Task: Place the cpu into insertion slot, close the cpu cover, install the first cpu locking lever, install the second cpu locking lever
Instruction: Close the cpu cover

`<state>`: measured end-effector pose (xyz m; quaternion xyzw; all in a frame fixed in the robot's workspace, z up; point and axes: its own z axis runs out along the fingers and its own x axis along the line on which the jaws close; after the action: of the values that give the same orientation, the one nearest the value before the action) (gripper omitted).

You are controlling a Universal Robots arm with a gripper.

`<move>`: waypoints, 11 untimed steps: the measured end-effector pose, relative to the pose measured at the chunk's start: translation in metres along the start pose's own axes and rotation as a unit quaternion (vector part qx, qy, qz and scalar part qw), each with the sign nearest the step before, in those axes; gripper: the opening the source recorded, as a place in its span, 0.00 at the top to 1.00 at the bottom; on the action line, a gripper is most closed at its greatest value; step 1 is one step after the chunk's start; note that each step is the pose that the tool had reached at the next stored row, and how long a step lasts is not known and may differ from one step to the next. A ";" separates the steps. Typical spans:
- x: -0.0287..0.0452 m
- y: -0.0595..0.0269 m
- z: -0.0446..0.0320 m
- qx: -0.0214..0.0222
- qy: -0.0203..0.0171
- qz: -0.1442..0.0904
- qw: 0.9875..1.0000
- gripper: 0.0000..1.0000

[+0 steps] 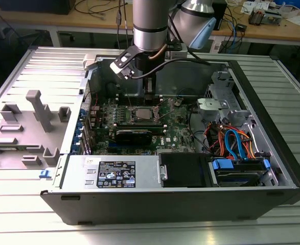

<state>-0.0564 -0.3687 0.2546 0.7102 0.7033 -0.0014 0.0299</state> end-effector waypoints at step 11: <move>-0.0001 0.0004 -0.0089 0.000 0.000 0.000 1.000 0.89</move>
<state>-0.0564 -0.3683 0.2636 0.7102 0.7034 -0.0013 0.0299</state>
